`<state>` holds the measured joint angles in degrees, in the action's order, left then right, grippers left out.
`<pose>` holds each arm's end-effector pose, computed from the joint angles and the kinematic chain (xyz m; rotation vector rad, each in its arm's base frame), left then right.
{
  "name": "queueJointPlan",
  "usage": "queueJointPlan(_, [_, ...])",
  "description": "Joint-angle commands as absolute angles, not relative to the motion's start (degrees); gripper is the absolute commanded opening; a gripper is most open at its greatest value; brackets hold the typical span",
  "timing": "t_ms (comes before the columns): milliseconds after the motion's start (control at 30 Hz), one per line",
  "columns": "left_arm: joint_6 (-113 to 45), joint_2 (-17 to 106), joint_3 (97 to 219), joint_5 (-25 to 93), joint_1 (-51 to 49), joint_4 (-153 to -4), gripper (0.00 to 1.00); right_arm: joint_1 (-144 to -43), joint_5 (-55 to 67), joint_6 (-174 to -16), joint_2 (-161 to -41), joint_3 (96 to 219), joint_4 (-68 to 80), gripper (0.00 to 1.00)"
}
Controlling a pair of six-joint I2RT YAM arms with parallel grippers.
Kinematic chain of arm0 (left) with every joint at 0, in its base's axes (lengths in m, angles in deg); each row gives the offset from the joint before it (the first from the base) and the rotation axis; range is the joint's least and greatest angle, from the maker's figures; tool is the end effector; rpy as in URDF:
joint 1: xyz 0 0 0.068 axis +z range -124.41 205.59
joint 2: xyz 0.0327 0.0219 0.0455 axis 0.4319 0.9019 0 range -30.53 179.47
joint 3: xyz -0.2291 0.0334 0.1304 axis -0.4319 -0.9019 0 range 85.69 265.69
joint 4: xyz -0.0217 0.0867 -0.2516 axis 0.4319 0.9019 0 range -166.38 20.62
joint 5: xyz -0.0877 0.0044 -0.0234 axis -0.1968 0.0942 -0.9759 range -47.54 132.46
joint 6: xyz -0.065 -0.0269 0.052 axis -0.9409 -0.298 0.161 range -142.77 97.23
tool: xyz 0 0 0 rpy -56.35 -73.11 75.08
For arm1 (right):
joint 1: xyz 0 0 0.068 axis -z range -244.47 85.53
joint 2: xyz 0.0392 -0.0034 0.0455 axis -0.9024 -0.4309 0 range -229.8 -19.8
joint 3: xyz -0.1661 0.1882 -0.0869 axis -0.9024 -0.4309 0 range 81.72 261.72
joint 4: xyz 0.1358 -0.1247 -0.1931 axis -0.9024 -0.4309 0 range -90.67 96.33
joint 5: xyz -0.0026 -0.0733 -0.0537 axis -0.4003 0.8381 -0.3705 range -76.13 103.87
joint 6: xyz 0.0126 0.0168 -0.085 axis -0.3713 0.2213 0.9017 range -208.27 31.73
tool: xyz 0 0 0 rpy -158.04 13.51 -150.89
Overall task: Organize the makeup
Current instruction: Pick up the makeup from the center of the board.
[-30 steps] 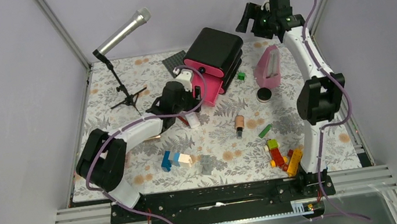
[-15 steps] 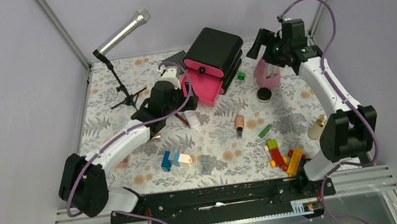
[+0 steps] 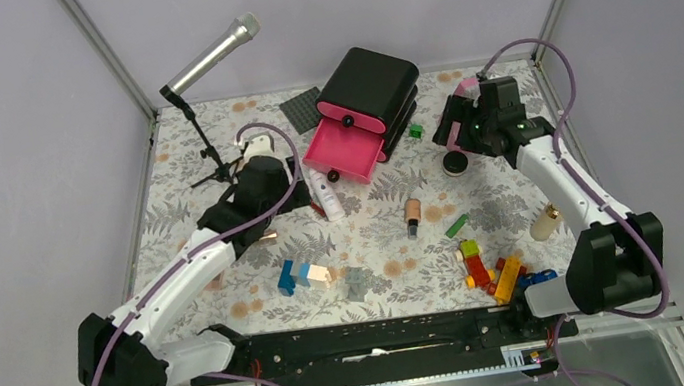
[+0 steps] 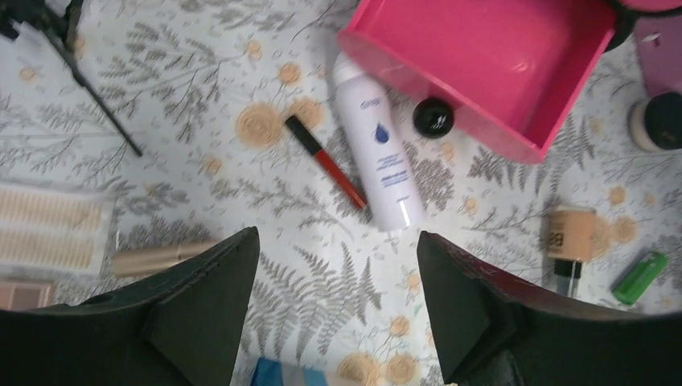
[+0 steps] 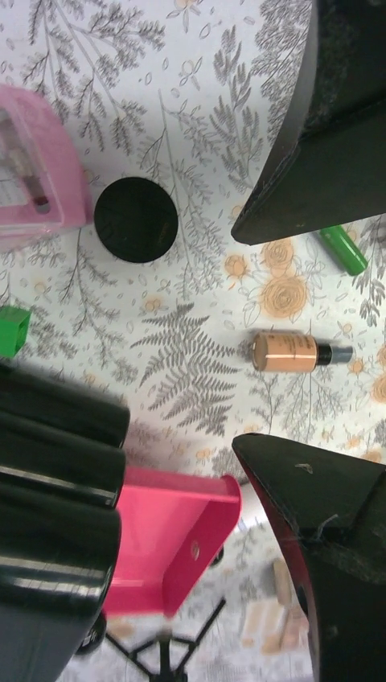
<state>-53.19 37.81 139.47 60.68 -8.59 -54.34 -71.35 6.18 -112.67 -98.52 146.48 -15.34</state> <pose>0.2633 -0.1495 0.2591 -0.1042 2.1851 -0.2905 0.3466 0.0522 0.2749 0.2625 2.2075 0.4513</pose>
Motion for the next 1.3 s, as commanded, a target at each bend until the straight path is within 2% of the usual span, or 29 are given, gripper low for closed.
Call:
queueJointPlan(0, [-55.0, 33.7, 138.9, 62.7, -8.4, -48.3, 0.78, -75.7, 18.0, -109.8, -98.7, 145.1, -17.2, 0.94])
queueJointPlan(267, [-49.0, 32.2, 144.9, 59.1, -8.4, -41.4, 0.78, -76.8, 28.9, -112.7, -106.2, 144.7, -15.2, 0.98])
queueJointPlan(767, [-39.9, 37.8, 151.3, 60.3, -8.3, -40.4, 0.79, -76.7, 30.4, -113.0, -122.3, 150.8, -10.9, 1.00])
queueJointPlan(1267, [-36.7, 35.7, 144.7, 60.6, -6.0, -49.1, 0.78, -76.7, 35.2, -112.1, -130.1, 154.6, -10.9, 0.95])
